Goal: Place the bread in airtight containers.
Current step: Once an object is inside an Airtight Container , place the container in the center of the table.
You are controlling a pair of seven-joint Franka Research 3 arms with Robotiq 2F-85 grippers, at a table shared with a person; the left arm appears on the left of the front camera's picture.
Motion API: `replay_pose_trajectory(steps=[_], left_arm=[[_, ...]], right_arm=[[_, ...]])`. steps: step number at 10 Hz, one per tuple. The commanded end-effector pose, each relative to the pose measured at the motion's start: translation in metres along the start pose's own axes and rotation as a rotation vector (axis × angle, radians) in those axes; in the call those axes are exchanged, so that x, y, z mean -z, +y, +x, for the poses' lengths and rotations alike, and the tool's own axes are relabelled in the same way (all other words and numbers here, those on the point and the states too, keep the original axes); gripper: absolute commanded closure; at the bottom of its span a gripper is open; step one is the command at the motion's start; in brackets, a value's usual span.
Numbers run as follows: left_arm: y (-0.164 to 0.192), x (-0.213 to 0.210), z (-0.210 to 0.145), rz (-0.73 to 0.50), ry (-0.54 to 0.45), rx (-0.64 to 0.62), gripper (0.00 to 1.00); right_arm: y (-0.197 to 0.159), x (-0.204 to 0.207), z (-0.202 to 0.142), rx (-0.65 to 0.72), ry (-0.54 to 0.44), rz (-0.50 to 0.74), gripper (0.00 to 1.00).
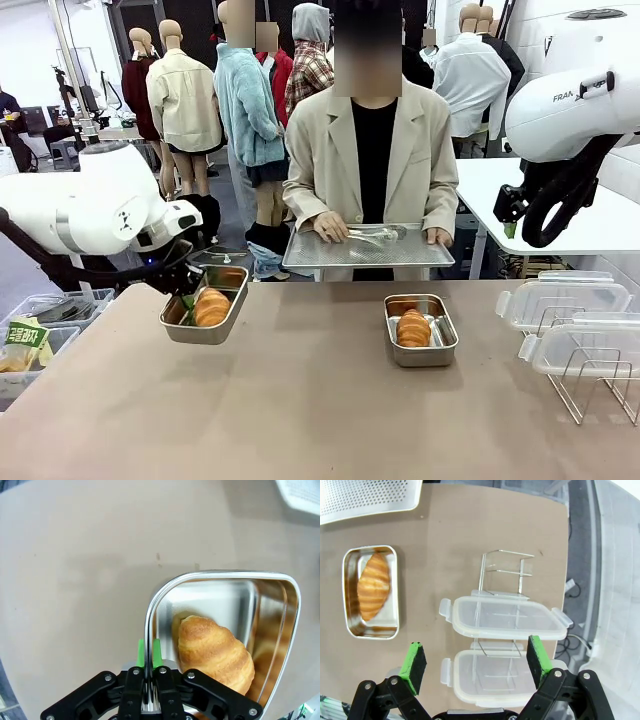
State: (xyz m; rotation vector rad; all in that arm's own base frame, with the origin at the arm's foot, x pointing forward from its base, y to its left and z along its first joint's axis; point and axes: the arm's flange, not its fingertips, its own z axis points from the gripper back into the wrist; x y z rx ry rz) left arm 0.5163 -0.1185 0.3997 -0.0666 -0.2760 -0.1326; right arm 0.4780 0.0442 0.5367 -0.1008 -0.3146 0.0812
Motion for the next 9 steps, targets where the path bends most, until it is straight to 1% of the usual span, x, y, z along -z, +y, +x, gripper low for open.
replay_pose_trajectory(steps=[1,3,5,9], left_arm=[[0.012,0.018,-0.004,-0.039,0.016,-0.012,1.00],[0.027,0.037,-0.010,-0.051,0.058,-0.045,1.00],[0.042,0.053,-0.011,-0.069,0.077,-0.093,1.00],[0.056,0.085,-0.003,-0.018,0.105,-0.127,1.00]], right_arm=[[0.001,-0.001,0.004,0.018,0.010,-0.004,0.00],[0.001,-0.001,0.004,0.018,0.010,-0.004,0.00],[0.001,-0.001,0.004,0.018,0.010,-0.004,0.00],[0.001,-0.001,0.004,0.018,0.010,-0.004,0.00]])
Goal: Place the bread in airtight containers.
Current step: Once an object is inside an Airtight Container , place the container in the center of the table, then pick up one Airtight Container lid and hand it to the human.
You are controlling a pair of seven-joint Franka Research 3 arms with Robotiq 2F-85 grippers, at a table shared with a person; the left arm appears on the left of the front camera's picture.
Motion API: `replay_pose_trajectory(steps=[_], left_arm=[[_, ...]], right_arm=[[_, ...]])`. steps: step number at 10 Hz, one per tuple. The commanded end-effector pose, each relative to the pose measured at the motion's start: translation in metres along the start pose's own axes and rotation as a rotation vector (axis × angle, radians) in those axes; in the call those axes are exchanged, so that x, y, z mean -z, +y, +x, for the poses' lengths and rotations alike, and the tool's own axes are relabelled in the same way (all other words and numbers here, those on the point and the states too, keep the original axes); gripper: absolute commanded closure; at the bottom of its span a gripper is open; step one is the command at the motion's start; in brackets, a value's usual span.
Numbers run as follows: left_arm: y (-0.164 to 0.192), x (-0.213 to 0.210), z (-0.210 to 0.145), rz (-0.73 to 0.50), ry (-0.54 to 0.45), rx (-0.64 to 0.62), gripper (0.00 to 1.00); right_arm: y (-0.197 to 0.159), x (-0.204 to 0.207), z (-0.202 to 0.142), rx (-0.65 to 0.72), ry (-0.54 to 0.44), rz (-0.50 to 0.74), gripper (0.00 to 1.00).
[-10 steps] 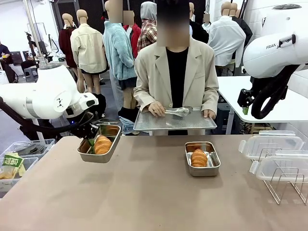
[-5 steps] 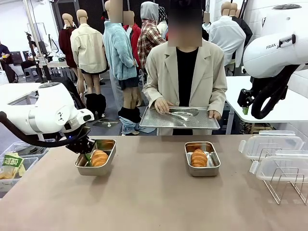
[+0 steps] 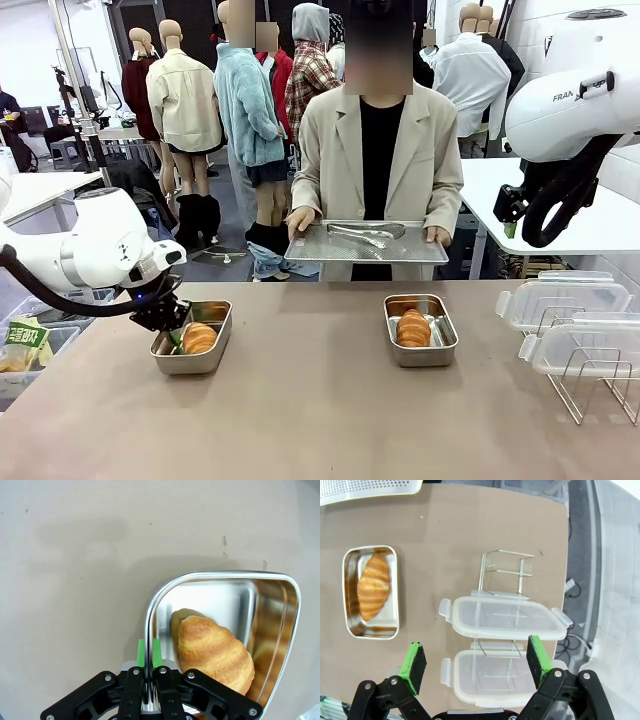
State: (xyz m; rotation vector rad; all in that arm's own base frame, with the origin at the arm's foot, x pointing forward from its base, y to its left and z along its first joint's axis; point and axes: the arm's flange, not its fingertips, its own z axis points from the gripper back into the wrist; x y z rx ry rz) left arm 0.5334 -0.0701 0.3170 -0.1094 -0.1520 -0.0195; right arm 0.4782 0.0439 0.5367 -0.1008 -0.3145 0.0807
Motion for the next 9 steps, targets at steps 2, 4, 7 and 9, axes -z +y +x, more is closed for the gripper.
replay_pose_trajectory(steps=[2,4,7,9], left_arm=[[0.009,0.018,0.017,0.038,0.004,-0.030,1.00],[0.012,0.018,0.019,0.048,0.008,-0.042,0.69],[-0.008,-0.034,0.002,0.033,-0.076,0.064,0.09],[-0.011,-0.074,-0.007,0.057,-0.116,0.130,0.00]], right_arm=[[0.001,-0.001,0.004,0.017,0.010,-0.004,0.00],[0.001,-0.001,0.004,0.017,0.010,-0.004,0.00],[0.001,-0.001,0.004,0.017,0.010,-0.004,0.00],[0.001,-0.001,0.004,0.017,0.010,-0.004,0.00]])
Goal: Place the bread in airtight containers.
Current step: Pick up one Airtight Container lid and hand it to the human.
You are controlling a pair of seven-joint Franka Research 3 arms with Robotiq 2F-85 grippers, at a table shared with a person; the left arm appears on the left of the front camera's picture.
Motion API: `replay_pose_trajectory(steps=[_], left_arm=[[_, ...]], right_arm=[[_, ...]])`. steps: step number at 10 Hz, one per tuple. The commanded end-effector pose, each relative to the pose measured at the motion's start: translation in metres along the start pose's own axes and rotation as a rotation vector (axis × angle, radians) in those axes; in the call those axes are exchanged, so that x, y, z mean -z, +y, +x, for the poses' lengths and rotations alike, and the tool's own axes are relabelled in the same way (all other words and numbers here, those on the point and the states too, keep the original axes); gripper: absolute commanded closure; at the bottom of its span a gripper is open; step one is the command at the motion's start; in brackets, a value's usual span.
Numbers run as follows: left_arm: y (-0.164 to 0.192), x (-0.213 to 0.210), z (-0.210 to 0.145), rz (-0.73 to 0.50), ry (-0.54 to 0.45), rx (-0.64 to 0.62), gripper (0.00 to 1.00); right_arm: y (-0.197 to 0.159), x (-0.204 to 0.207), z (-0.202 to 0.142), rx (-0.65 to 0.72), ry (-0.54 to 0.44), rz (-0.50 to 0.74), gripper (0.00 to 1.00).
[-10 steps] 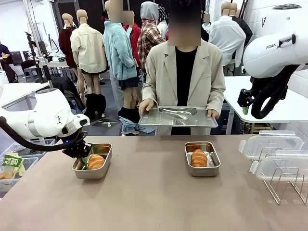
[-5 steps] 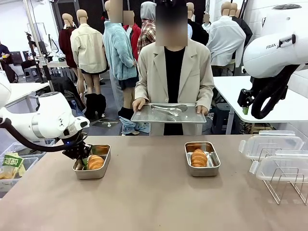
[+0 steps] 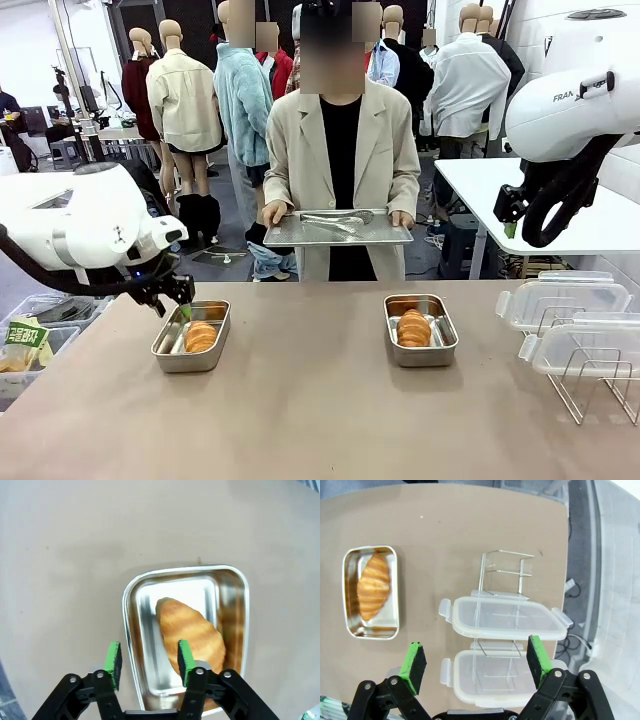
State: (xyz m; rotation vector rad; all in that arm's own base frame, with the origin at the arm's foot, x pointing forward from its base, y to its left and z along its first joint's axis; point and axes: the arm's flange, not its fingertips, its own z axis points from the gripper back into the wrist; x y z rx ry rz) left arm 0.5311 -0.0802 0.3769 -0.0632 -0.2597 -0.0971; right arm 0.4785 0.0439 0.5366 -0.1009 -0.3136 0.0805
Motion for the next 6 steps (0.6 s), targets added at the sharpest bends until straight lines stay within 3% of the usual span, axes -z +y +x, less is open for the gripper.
replay_pose_trajectory(steps=[1,3,6], left_arm=[[0.016,-0.043,-0.013,0.041,-0.037,0.015,0.00],[0.048,-0.086,-0.007,0.011,-0.045,0.018,0.00],[0.105,-0.122,-0.008,-0.039,-0.082,-0.089,0.00]], right_arm=[[0.002,-0.001,0.004,0.017,0.009,-0.004,0.00],[0.002,-0.001,0.004,0.017,0.009,-0.004,0.00],[0.002,-0.001,0.004,0.017,0.009,-0.004,0.00]])
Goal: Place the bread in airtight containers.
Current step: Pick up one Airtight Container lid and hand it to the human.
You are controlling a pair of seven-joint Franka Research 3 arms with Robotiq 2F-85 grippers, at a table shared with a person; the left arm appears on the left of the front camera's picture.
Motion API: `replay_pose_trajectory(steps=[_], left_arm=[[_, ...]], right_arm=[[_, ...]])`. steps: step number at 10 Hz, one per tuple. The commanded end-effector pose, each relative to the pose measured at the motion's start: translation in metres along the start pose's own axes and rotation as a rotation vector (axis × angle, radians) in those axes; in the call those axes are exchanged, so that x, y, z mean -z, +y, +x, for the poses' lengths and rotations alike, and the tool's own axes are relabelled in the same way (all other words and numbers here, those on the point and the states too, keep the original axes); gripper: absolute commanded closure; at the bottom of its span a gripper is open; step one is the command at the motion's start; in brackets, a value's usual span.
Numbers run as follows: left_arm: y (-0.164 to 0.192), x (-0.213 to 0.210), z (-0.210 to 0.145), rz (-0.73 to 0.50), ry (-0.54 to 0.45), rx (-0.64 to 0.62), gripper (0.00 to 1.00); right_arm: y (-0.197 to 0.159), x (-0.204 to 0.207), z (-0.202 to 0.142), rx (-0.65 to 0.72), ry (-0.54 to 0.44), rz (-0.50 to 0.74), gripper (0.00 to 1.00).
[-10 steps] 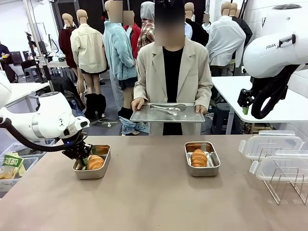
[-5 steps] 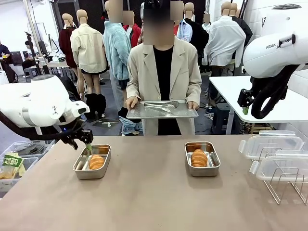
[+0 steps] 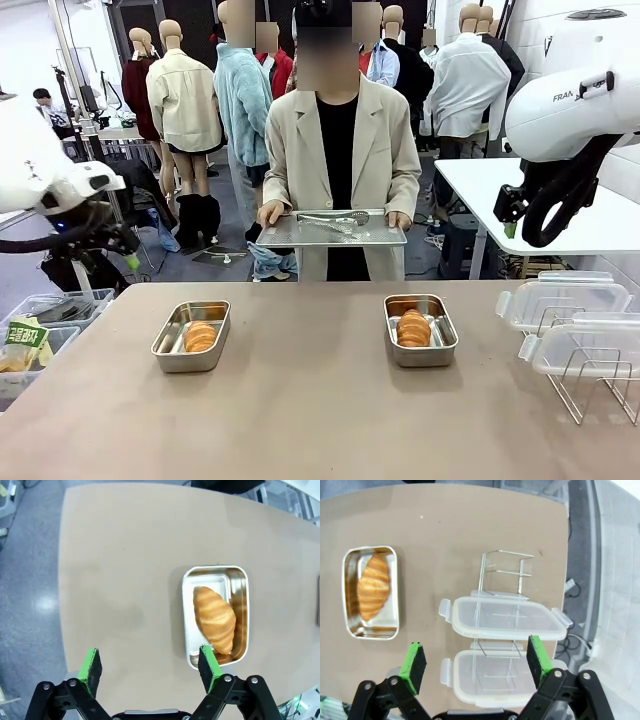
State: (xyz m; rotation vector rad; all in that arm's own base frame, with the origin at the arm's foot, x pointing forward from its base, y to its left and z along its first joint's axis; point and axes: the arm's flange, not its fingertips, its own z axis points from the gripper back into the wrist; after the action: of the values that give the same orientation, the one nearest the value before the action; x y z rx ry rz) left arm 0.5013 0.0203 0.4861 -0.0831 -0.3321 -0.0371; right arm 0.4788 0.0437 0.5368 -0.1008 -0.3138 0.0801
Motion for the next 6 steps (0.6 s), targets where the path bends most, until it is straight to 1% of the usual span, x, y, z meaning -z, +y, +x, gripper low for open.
replay_pose_trajectory(steps=[1,3,4,5,6], left_arm=[[0.031,-0.010,0.002,-0.043,-0.026,-0.050,0.00],[0.042,-0.011,-0.001,-0.074,-0.043,-0.056,0.00],[0.040,-0.003,0.003,-0.093,-0.042,-0.077,0.00],[0.043,-0.012,0.000,-0.035,-0.031,-0.074,0.00],[0.043,-0.012,0.000,-0.035,-0.031,-0.074,0.00]], right_arm=[[0.002,-0.001,0.004,0.017,0.009,-0.004,0.00],[0.002,-0.001,0.004,0.017,0.009,-0.004,0.00],[0.002,-0.001,0.004,0.017,0.009,-0.004,0.00],[0.002,-0.001,0.004,0.017,0.009,-0.004,0.00],[0.002,-0.001,0.004,0.017,0.009,-0.004,0.00]])
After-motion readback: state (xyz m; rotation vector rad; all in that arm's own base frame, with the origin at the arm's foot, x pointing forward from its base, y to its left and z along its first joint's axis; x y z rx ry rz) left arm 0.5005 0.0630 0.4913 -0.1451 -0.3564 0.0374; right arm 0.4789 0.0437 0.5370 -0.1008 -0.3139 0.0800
